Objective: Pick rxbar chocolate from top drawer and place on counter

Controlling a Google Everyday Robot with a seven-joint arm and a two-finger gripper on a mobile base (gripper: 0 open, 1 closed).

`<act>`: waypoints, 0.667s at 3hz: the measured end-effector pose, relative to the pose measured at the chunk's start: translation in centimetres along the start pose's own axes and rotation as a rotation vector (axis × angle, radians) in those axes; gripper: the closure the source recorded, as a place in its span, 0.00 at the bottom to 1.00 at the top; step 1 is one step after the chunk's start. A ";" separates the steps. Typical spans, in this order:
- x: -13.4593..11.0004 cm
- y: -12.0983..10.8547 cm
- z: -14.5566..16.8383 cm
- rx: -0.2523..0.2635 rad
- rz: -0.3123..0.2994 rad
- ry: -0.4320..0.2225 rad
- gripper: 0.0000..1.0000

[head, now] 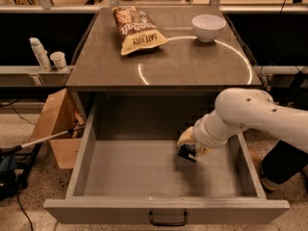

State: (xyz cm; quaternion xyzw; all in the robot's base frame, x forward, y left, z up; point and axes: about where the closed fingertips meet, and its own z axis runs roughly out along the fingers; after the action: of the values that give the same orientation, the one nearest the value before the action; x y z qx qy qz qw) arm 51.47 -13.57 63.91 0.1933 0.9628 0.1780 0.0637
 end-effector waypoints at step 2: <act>-0.7 1.6 -5.4 -0.310 -0.130 0.244 1.00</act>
Offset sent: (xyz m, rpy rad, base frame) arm -0.0022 -0.0183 0.0914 0.5013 0.0197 0.4521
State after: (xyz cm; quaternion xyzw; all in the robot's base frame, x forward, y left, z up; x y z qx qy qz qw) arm 51.67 -14.16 69.54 0.0959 0.9348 0.3416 -0.0130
